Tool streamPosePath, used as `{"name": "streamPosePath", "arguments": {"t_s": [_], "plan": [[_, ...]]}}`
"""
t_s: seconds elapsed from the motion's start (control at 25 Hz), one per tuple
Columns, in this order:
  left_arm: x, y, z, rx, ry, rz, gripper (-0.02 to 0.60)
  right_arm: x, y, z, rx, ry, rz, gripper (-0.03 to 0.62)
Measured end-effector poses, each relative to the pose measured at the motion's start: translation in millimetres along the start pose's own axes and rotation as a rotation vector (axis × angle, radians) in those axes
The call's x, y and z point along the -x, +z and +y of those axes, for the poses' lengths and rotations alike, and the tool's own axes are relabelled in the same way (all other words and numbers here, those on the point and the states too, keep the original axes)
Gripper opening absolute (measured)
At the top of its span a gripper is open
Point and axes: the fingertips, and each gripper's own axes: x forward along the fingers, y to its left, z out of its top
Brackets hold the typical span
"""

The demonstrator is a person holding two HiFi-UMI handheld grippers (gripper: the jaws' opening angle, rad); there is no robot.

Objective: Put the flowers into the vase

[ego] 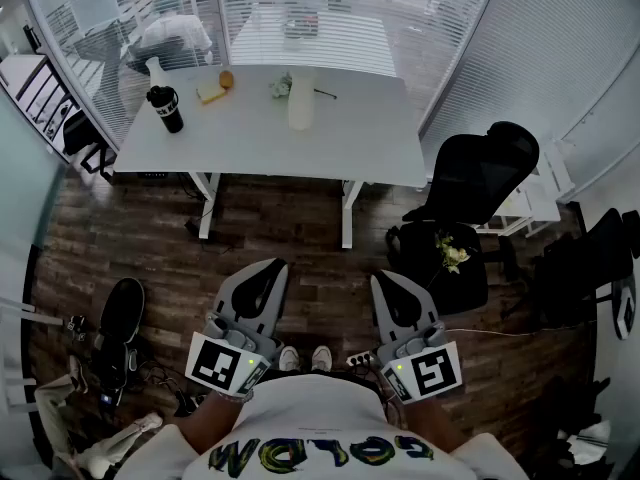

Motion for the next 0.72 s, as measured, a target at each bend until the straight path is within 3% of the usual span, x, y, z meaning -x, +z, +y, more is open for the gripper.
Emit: {"name": "streamPosePath", "arguments": {"t_s": [0.72], "plan": [[-37,-19,-60,0.022,0.047,0.003,0.021,38,-13,-63,-0.05,0.033,-0.028,0.011]]}}
